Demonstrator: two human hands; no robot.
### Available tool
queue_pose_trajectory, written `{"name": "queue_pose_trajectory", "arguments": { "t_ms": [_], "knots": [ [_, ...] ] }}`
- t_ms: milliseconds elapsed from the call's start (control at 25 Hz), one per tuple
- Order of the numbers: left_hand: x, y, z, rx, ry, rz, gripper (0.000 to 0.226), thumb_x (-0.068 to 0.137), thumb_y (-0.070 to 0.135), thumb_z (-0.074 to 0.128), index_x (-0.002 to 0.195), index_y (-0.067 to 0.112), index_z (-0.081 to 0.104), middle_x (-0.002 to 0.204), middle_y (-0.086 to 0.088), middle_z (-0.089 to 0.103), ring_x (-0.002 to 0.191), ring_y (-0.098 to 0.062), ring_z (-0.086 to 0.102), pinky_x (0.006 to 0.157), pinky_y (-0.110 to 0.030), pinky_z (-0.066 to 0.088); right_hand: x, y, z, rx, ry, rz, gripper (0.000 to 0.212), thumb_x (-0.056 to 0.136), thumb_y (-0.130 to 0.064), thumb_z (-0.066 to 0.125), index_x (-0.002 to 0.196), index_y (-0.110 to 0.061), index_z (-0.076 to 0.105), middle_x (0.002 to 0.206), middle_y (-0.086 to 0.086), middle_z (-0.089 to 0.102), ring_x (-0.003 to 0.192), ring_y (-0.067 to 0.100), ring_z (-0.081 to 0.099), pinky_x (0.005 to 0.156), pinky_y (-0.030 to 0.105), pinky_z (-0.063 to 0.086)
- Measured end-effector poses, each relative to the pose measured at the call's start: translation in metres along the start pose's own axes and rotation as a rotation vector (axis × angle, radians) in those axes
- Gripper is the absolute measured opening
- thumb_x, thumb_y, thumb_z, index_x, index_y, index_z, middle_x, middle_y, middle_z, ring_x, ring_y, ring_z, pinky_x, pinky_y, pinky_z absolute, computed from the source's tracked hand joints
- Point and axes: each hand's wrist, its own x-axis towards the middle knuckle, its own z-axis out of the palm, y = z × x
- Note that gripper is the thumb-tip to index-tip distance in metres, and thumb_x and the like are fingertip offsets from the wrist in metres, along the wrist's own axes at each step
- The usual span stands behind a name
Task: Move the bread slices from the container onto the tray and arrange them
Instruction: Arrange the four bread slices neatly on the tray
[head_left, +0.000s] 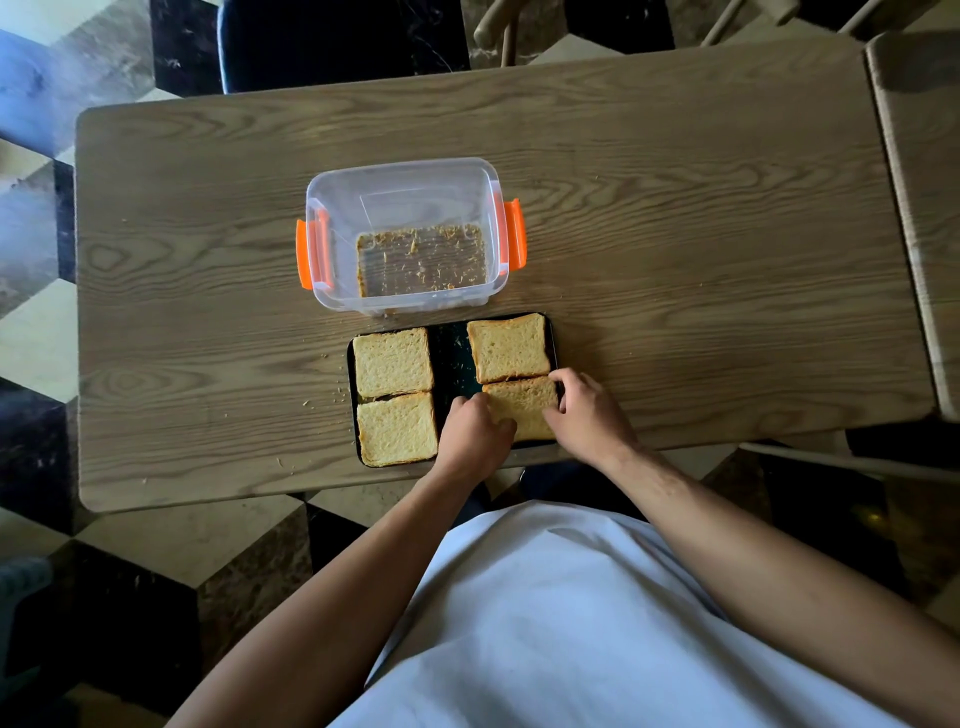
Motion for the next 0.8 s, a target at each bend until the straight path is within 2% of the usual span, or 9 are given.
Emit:
{"name": "queue_pose_trajectory", "arguments": {
  "t_ms": [80,280,440,520,600,720,800],
  "knots": [
    [0.002,0.002,-0.001,0.001,-0.003,-0.008,0.046,0.087,0.024,0.056,0.128,0.004,0.058,0.119,-0.016,0.058,0.093,-0.033,0.064,0.077,-0.035,0.051,-0.001,0.0,0.0,-0.005,0.013,0.005,0.049,0.088,-0.026,0.064,0.134,-0.013,0.052,0.115,0.013,0.063,0.1,0.028,0.061,0.071,0.026,0.038],
    [0.003,-0.001,-0.003,-0.049,-0.008,-0.023,0.043,0.086,0.022,0.058,0.126,0.006,0.062,0.111,-0.019,0.068,0.099,-0.035,0.064,0.081,-0.038,0.053,-0.003,0.002,0.001,0.0,0.004,0.021,0.049,0.088,-0.027,0.063,0.134,-0.016,0.051,0.112,0.011,0.064,0.096,0.026,0.061,0.07,0.027,0.04],
    [0.002,-0.004,-0.002,-0.064,-0.004,-0.022,0.033,0.085,0.021,0.056,0.113,0.006,0.065,0.104,-0.02,0.069,0.095,-0.036,0.064,0.076,-0.038,0.052,-0.004,0.001,0.0,0.002,0.002,0.026,0.049,0.087,-0.027,0.062,0.134,-0.017,0.051,0.112,0.011,0.063,0.097,0.027,0.06,0.07,0.028,0.041],
    [0.002,-0.005,-0.001,-0.073,0.01,-0.011,0.033,0.085,0.02,0.056,0.113,0.006,0.065,0.101,-0.021,0.069,0.092,-0.037,0.064,0.071,-0.036,0.049,-0.004,-0.001,0.0,-0.016,0.032,0.013,0.049,0.087,-0.025,0.063,0.133,-0.015,0.051,0.117,0.011,0.059,0.098,0.027,0.059,0.071,0.03,0.043],
    [-0.002,-0.005,-0.006,-0.068,0.084,0.027,0.035,0.086,0.017,0.056,0.118,0.006,0.063,0.101,-0.017,0.068,0.091,-0.035,0.063,0.07,-0.033,0.045,-0.005,-0.005,0.0,-0.059,0.089,-0.03,0.05,0.086,-0.022,0.065,0.134,-0.012,0.051,0.124,0.014,0.052,0.103,0.031,0.057,0.079,0.034,0.048],
    [-0.006,-0.012,-0.025,0.011,0.245,0.178,0.045,0.087,0.011,0.054,0.132,0.007,0.056,0.119,-0.014,0.063,0.101,-0.033,0.061,0.077,-0.033,0.047,-0.003,-0.016,0.001,-0.059,0.093,-0.141,0.055,0.087,-0.012,0.067,0.138,-0.001,0.048,0.133,0.02,0.045,0.113,0.033,0.052,0.089,0.028,0.04],
    [-0.007,-0.02,-0.041,0.061,0.321,0.256,0.048,0.089,0.01,0.053,0.137,0.007,0.052,0.133,-0.014,0.058,0.111,-0.033,0.058,0.086,-0.038,0.051,-0.002,-0.025,0.004,-0.091,0.087,-0.212,0.058,0.088,-0.011,0.067,0.14,0.003,0.044,0.136,0.022,0.043,0.122,0.034,0.046,0.1,0.031,0.039]
  ]
}}
